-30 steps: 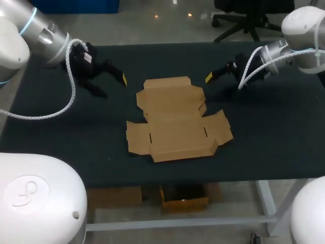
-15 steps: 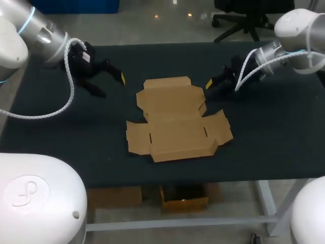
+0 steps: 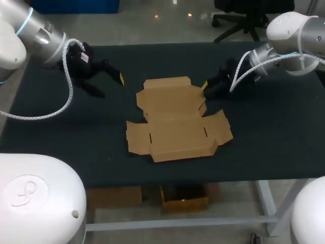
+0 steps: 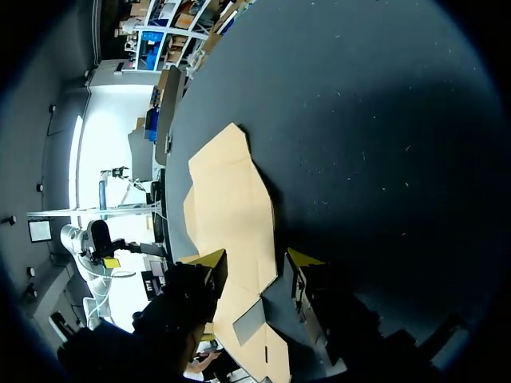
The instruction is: Assemble the packaging by folding the flat box into shape, placing the metal phone stand inside, and closing the box properly
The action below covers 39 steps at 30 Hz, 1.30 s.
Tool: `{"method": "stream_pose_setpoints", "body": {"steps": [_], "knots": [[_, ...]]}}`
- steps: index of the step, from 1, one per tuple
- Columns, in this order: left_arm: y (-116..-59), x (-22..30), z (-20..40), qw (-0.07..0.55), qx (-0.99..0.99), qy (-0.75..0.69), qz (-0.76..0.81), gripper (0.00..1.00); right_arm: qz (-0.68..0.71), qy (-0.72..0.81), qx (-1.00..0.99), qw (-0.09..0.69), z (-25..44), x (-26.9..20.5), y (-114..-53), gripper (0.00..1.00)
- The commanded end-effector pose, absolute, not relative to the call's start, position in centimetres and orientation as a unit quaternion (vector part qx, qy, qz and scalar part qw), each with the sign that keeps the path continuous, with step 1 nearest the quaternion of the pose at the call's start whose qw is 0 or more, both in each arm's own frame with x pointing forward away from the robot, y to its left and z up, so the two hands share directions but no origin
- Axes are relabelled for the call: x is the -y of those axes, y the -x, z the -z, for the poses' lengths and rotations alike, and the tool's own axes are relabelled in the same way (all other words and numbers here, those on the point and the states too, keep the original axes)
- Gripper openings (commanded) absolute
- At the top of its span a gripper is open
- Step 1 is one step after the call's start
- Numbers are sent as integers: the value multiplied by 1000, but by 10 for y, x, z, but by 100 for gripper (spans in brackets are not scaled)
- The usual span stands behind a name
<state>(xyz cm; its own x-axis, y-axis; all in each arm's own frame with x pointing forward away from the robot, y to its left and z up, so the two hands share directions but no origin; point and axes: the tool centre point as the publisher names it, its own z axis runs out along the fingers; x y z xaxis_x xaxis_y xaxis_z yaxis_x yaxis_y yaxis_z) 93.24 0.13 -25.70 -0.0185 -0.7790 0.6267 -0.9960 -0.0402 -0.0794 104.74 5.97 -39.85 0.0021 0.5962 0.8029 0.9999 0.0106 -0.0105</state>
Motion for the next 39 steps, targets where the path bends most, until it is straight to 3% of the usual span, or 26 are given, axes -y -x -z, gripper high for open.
{"method": "stream_pose_setpoints", "body": {"steps": [1,39], "knots": [[-932,-3,256,204,662,-670,-265,100,312,628,632,329,404,-59,-1051,44],[-925,-17,260,207,659,-671,-271,100,356,638,593,339,418,-85,-1054,45]]}}
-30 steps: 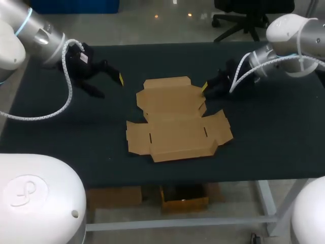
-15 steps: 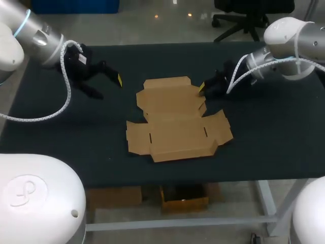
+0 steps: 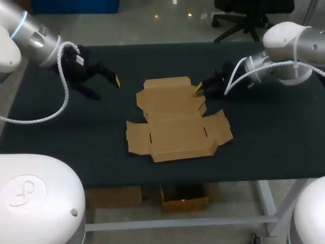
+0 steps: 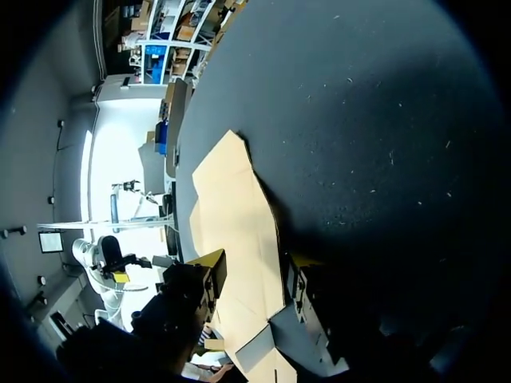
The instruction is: Assemble the packaging by folding the flat box into shape, placing the metal phone stand inside, and closing the box properly
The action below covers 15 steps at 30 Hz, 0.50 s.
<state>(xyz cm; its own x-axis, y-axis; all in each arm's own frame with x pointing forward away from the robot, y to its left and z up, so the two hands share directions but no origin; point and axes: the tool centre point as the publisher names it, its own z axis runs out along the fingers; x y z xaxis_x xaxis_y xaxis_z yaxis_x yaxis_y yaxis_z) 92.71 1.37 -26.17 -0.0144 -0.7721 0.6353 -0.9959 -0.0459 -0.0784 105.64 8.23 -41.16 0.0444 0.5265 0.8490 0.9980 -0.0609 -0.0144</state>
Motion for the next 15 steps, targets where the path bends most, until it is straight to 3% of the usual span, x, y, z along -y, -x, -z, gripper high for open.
{"method": "stream_pose_setpoints", "body": {"steps": [1,5,10,13,14,15], "knots": [[-925,-17,260,207,659,-671,-271,100,357,637,592,340,418,-85,-1054,45],[-925,-19,262,208,658,-671,-271,100,362,637,590,341,418,-88,-1053,43],[-924,-21,262,210,657,-671,-271,100,372,635,586,340,416,-88,-1051,32],[-924,-21,262,210,658,-671,-271,100,382,631,584,339,414,-87,-1050,21],[-924,-21,262,211,658,-670,-271,100,388,630,583,337,414,-87,-1049,7],[-924,-21,262,211,658,-670,-271,100,391,628,583,336,413,-86,-1048,0]]}}
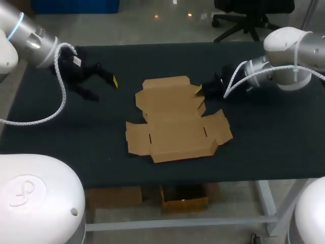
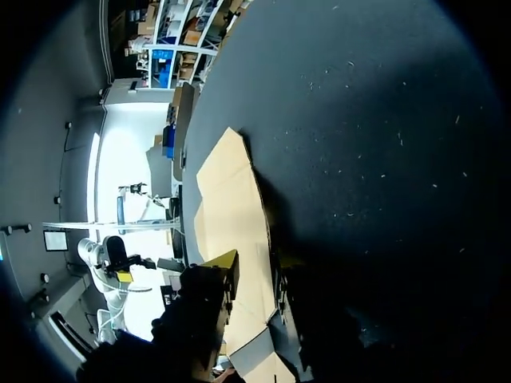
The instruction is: Assemble the packaging by folding the flat box into shape, placing the metal phone stand inside, and closing the box properly
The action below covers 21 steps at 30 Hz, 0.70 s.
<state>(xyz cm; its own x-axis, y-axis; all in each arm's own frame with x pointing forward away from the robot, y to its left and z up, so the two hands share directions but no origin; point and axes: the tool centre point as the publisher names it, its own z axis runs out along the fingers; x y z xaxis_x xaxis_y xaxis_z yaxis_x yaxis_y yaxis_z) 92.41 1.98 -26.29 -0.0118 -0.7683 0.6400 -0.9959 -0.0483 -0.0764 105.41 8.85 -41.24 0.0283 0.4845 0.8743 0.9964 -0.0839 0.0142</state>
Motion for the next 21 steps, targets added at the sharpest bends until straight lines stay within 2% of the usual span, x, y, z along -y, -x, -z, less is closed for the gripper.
{"method": "stream_pose_setpoints", "body": {"steps": [1,21], "knots": [[-925,-22,263,212,658,-670,-271,100,396,626,582,335,412,-86,-1047,0],[-937,-21,267,212,676,-636,-306,100,514,550,589,294,371,-83,-1038,0]]}}
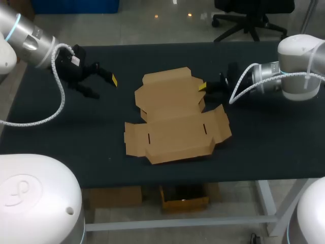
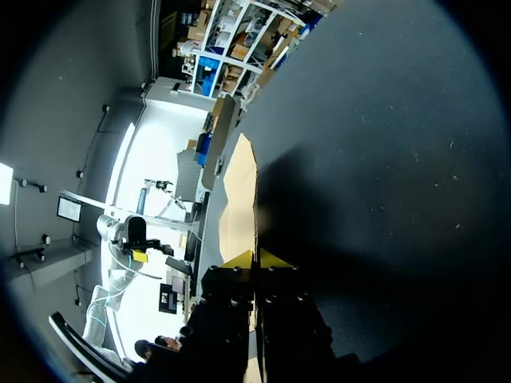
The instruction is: Assemble the packaging by folding the flat box into shape, placing the metal phone stand inside, and closing the box properly
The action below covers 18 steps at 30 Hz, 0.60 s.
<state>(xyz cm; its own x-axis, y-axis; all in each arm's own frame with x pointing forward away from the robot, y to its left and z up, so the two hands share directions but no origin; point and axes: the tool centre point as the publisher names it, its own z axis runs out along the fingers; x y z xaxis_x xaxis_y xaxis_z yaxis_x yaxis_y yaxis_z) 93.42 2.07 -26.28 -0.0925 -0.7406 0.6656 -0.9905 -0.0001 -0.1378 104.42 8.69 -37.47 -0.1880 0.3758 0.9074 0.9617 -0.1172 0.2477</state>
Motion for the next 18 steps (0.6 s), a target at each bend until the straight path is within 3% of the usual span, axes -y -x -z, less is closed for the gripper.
{"method": "stream_pose_setpoints", "body": {"steps": [1,18], "knots": [[-937,-21,267,212,676,-636,-306,100,520,544,588,295,369,-83,-1037,0],[-937,-21,267,212,676,-636,-306,100,524,537,591,296,366,-83,-1037,0]]}}
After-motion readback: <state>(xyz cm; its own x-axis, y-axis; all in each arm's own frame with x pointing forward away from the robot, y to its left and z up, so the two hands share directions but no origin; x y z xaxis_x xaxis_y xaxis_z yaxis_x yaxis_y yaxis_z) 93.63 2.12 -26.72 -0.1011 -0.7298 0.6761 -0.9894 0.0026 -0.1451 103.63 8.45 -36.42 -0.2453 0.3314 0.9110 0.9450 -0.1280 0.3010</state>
